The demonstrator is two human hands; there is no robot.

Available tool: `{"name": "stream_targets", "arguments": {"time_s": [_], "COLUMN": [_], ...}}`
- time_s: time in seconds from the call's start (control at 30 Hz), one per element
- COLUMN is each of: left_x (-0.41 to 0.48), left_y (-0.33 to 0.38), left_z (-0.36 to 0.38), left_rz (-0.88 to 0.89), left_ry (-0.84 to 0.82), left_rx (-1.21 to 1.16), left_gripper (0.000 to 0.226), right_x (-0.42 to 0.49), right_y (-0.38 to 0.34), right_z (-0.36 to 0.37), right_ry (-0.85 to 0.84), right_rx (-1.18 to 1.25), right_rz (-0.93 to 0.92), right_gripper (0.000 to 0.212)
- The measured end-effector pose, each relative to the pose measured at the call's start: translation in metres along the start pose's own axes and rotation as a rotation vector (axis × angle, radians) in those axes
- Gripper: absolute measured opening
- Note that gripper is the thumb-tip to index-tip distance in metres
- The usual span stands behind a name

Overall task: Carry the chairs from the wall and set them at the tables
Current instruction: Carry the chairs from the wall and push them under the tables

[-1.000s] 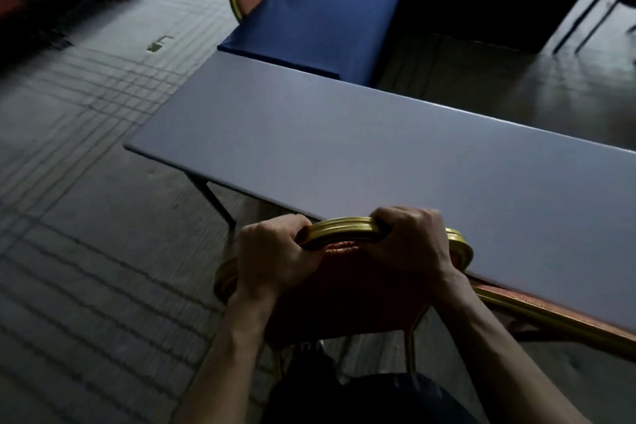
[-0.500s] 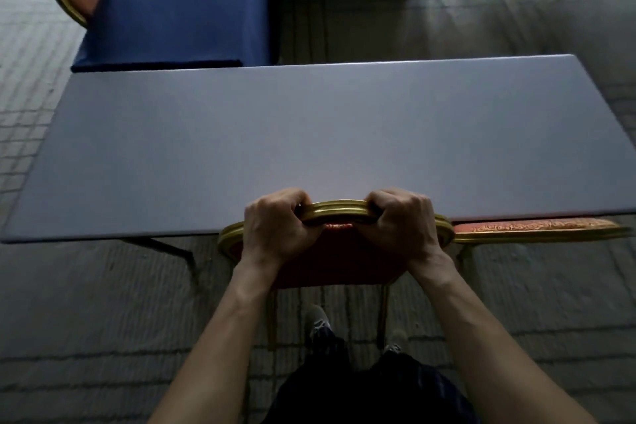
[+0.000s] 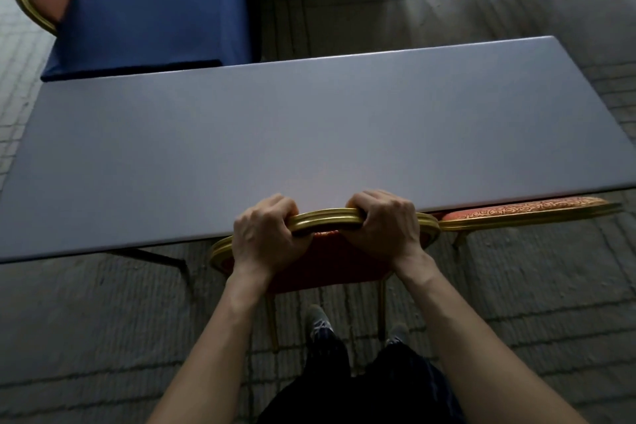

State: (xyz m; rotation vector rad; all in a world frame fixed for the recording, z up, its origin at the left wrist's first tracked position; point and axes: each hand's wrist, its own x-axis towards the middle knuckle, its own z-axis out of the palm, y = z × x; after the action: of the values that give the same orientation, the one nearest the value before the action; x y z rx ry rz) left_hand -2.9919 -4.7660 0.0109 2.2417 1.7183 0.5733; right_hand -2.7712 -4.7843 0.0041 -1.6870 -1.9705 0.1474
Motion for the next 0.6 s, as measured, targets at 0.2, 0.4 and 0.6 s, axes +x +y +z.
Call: {"name": "stream_targets", "arguments": {"time_s": [0.2, 0.4, 0.6], "left_x": [-0.019, -0.059, -0.126], "left_y": [0.003, 0.013, 0.021], "left_z": [-0.001, 0.002, 0.011], "left_rz": [-0.025, -0.013, -0.042], "left_ry": [-0.037, -0.045, -0.085], "left_rx": [-0.003, 0.013, 0.027], "left_gripper": [0.026, 0.031, 0.028], "right_x": [-0.018, -0.056, -0.120], "right_y": [-0.004, -0.011, -0.022], "right_z": [0.002, -0.005, -0.011], "right_ry": [-0.068, -0.088, -0.176], "right_rx": [-0.019, -0.035, -0.009], "right_rz": [0.017, -0.009, -0.020], "right_gripper": [0.038, 0.039, 0.040]}}
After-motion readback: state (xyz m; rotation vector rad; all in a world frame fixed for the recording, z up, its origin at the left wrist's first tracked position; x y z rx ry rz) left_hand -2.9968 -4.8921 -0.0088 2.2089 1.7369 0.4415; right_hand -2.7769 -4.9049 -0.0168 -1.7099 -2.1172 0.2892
